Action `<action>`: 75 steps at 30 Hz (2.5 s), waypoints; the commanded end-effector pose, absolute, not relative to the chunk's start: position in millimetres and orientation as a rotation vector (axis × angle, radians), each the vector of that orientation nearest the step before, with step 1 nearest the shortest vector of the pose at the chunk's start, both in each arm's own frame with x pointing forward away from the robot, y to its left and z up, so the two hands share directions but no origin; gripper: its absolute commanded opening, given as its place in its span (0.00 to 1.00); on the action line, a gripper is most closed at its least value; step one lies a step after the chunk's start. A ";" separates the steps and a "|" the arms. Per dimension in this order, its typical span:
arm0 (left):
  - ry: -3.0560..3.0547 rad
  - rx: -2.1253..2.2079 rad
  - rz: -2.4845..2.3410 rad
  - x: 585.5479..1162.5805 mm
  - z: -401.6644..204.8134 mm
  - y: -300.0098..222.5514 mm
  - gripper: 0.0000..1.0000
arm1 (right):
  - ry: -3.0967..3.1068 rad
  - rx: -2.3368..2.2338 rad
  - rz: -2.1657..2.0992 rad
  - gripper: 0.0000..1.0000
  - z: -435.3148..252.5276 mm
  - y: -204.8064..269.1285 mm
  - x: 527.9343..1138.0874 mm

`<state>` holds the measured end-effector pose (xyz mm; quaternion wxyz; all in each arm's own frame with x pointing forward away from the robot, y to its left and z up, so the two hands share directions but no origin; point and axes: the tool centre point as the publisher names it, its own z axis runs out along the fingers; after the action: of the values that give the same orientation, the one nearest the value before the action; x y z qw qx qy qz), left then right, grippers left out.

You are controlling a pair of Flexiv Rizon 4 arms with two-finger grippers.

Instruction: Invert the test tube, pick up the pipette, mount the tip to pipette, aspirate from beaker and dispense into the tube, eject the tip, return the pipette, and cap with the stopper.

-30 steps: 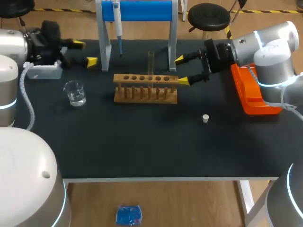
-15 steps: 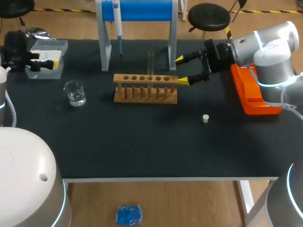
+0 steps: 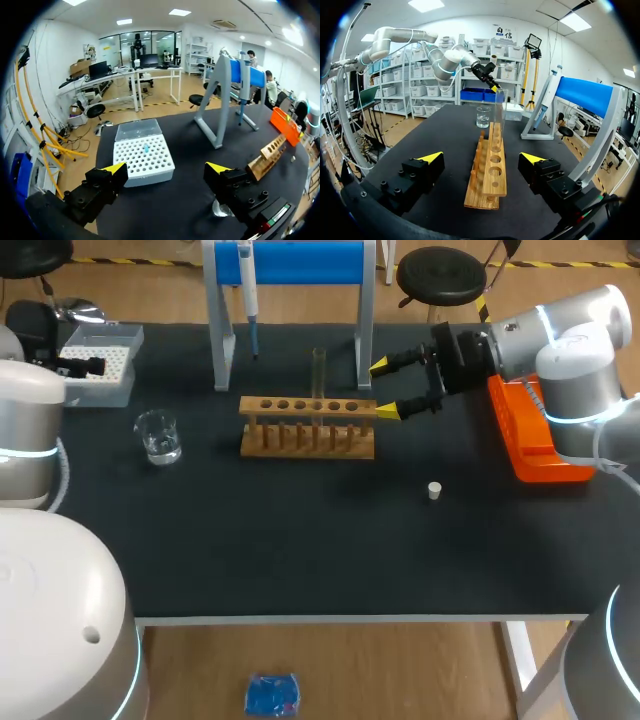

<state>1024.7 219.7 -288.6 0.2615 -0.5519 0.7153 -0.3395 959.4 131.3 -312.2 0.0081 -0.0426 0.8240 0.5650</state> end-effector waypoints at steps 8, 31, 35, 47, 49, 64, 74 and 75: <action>1.839 -1.642 -0.789 1045.4 -299.3 211.0 1.00 | 2.580 -0.137 1.764 1.00 -311.6 130.4 960.0; 1.792 -1.722 -0.798 1079.3 -334.7 216.0 1.00 | 2.580 -0.137 1.764 1.00 -311.6 130.4 960.0; 1.791 -1.723 -0.796 1085.8 -339.0 219.5 0.97 | 2.580 -0.137 1.764 1.00 -311.6 130.4 960.0; 1.787 -1.740 -0.789 1103.5 -349.3 228.4 0.80 | 2.580 -0.137 1.764 1.00 -311.6 130.4 960.0; 1.788 -1.739 -0.789 1106.7 -350.6 228.8 0.78 | 2.580 -0.137 1.764 1.00 -311.6 130.4 960.0; 1.798 -1.728 -0.775 1124.0 -351.7 234.9 0.66 | 2.580 -0.137 1.764 1.00 -311.6 130.4 960.0; 1.801 -1.723 -0.766 1130.0 -351.8 234.3 0.55 | 2.580 -0.137 1.764 1.00 -311.6 130.4 960.0; 1.801 -1.724 -0.765 1130.1 -351.8 234.2 0.53 | 2.580 -0.137 1.764 1.00 -311.6 130.4 960.0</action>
<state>1126.7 234.5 -351.2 0.2654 -0.6368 0.6650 -0.2861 959.4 131.3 -312.2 0.0080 -0.0426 0.8240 0.5650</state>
